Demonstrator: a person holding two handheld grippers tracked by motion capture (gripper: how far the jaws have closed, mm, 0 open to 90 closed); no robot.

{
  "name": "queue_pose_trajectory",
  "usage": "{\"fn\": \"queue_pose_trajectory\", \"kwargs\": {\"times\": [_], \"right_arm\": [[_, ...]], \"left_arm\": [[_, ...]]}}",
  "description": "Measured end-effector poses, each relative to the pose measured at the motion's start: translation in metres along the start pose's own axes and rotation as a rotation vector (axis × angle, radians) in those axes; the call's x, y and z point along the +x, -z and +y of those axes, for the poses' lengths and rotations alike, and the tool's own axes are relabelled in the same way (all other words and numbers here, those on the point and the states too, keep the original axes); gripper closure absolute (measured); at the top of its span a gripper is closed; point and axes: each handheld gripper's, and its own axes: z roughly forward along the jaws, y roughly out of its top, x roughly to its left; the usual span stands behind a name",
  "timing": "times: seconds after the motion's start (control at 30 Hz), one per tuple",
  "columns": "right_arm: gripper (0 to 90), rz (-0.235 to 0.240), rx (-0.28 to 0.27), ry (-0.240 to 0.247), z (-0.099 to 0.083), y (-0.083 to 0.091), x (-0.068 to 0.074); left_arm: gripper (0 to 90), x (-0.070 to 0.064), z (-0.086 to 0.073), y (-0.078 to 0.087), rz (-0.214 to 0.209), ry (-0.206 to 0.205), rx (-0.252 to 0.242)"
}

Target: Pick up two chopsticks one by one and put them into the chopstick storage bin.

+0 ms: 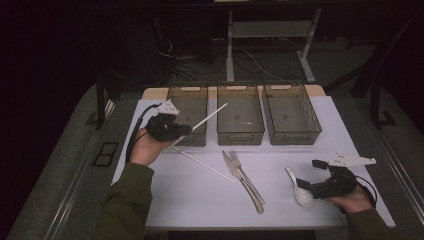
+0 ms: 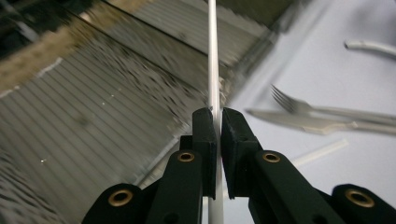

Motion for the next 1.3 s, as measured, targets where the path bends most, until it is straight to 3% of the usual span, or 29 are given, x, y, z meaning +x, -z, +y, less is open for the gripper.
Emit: {"fn": "queue_pose_trajectory", "kwargs": {"times": [0.17,0.3,0.37,0.53,0.67,0.77,0.93,1.03,1.3], "right_arm": [[0.7,0.001,-0.002,-0.002,0.0,0.0,0.0],[0.7,0.003,-0.001,0.0,0.0,0.0,0.0],[0.7,0.003,0.0,-0.001,0.0,0.001,0.0],[0.7,0.005,0.001,-0.002,0.0,0.0,0.0],[0.7,0.008,0.001,-0.002,0.0,0.0,0.0],[0.7,0.01,0.0,-0.006,-0.001,0.001,0.0],[0.7,0.011,0.0,-0.006,-0.001,0.001,-0.001],[0.7,0.011,0.0,-0.003,-0.001,0.001,0.0],[0.7,0.011,-0.001,-0.004,-0.001,0.001,-0.001]], "left_arm": [[83.9,0.021,0.022,0.002,0.031,0.01,-0.024],[83.9,0.04,0.03,-0.003,0.056,0.027,-0.054],[83.9,0.049,0.03,-0.008,0.075,0.047,-0.067],[83.9,0.07,0.025,-0.024,0.144,0.094,-0.028],[83.9,0.085,0.014,-0.036,0.153,0.15,-0.009],[83.8,0.089,0.009,-0.044,0.147,0.161,0.035],[83.8,0.091,0.003,-0.057,0.178,0.176,0.113],[83.7,0.092,-0.001,-0.063,0.179,0.198,0.13],[80.2,0.09,-0.003,-0.069,0.18,0.192,0.141]]}}
